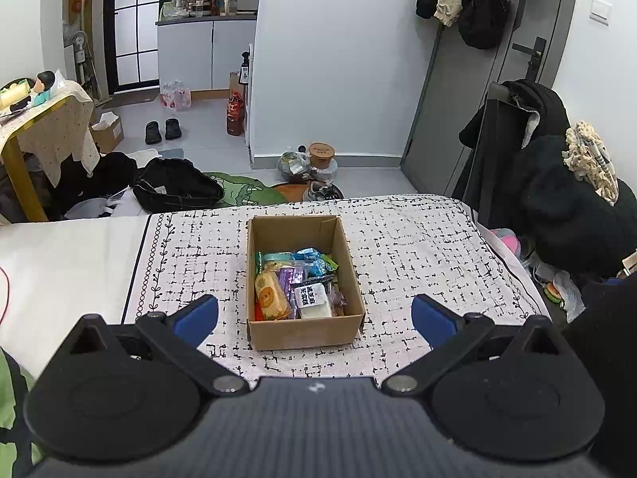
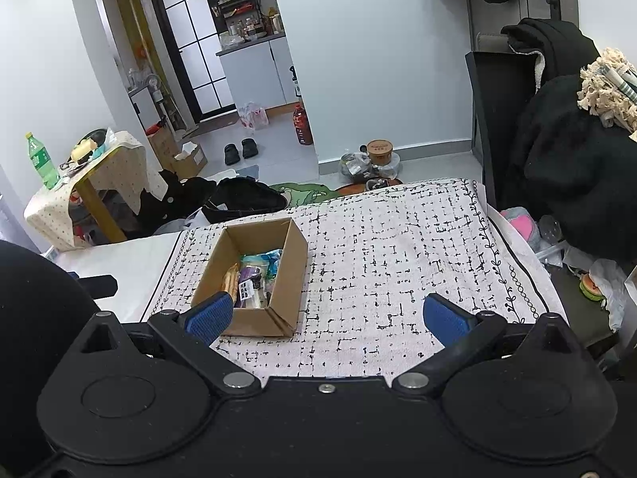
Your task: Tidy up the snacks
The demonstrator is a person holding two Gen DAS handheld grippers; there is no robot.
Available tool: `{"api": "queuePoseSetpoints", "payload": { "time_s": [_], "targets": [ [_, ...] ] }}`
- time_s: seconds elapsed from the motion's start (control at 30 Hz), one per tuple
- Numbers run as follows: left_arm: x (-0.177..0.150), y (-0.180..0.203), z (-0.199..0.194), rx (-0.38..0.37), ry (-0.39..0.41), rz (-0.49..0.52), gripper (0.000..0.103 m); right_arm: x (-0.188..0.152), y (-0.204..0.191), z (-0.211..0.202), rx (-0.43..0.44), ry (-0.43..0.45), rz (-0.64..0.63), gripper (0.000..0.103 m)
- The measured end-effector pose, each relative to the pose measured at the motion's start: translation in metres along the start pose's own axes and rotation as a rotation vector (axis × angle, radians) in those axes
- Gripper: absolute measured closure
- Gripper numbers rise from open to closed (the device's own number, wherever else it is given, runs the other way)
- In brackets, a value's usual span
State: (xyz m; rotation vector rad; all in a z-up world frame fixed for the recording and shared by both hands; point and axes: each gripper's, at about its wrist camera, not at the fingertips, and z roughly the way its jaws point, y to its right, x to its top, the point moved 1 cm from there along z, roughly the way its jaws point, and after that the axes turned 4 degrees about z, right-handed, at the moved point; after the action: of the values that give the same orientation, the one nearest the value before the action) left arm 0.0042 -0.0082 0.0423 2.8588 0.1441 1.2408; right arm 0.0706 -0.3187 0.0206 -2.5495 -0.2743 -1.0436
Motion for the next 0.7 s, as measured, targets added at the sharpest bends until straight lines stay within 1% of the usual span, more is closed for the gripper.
{"api": "queuePoseSetpoints", "payload": {
  "time_s": [0.7],
  "targets": [
    [-0.0014,-0.0009,-0.0038,0.002,0.009,-0.008,0.0,0.0016,-0.0022,-0.0019,-0.008,0.007,-0.012,0.0]
  ]
}}
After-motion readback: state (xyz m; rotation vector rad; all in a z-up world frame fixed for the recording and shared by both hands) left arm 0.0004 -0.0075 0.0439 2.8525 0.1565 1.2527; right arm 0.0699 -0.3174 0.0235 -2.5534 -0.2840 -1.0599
